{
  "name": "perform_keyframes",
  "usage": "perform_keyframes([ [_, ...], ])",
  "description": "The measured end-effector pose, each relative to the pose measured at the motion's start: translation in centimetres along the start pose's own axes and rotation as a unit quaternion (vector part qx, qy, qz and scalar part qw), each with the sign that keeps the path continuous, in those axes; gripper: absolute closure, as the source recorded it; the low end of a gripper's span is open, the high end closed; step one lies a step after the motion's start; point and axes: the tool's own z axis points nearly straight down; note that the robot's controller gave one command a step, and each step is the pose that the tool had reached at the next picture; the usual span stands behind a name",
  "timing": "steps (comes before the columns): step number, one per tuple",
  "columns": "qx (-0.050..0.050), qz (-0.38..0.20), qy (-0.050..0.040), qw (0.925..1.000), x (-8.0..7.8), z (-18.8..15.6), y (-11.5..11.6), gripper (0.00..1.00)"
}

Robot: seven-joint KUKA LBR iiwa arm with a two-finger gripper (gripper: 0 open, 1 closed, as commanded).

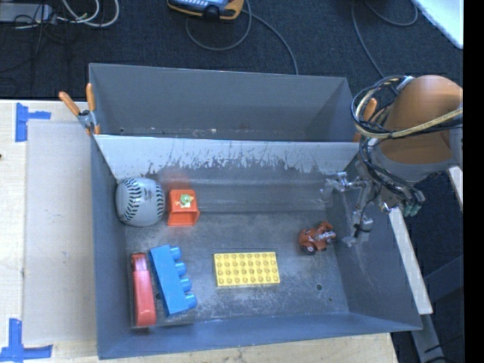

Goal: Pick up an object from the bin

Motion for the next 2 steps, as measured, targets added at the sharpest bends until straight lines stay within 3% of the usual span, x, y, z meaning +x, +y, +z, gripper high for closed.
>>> perform_keyframes([
  [1,0.0,-0.057,-0.001,0.9984,0.1,6.0,0.1,0.0],
  [2,0.0,-0.112,-0.0007,0.9937,0.0,8.3,0.3,1.0],
])
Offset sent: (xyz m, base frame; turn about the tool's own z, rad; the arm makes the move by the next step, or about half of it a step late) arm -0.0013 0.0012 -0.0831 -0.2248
